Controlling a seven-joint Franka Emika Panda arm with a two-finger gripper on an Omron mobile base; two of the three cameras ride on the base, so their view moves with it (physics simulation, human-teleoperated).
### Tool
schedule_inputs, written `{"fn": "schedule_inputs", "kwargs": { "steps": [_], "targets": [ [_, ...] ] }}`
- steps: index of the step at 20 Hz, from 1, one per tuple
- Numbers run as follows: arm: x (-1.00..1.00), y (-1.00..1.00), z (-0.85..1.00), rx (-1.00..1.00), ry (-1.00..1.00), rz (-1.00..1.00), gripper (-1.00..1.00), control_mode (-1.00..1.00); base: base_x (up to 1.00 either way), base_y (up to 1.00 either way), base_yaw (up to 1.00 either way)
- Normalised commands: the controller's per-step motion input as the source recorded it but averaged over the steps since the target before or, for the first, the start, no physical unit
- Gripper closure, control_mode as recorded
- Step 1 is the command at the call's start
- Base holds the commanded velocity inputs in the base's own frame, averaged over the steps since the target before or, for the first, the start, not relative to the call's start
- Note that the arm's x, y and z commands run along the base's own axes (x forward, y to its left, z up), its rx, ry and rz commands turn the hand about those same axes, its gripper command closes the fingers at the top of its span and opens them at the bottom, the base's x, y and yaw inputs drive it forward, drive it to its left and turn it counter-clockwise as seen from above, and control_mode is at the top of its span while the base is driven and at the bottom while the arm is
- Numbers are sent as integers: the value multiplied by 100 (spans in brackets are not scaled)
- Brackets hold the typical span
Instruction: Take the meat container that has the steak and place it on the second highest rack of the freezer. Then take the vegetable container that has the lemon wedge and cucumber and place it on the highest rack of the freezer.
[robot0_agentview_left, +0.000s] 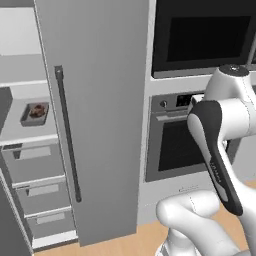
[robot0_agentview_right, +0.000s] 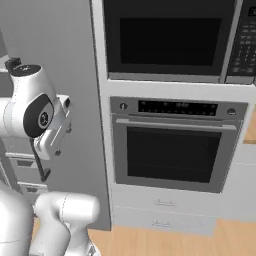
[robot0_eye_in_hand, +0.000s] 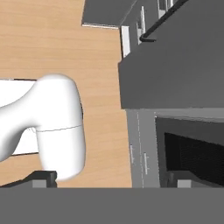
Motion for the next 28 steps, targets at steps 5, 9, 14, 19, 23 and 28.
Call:
{"fn": "schedule_inputs", "kwargs": {
  "steps": [5, 9, 14, 19, 23, 28],
  "targets": [
    [0, 0, 0, 0, 0, 0, -100, 100, 63, -100, 0],
    [0, 0, 0, 0, 0, 0, -100, 100, 6, -100, 0],
    [0, 0, 0, 0, 0, 0, -100, 100, 0, -100, -2],
    [0, 0, 0, 0, 0, 0, -100, 100, 17, -100, -1],
    [0, 0, 0, 0, 0, 0, -100, 100, 51, -100, 0],
    [0, 0, 0, 0, 0, 0, -100, 100, 74, -100, 0]
  ]
}}
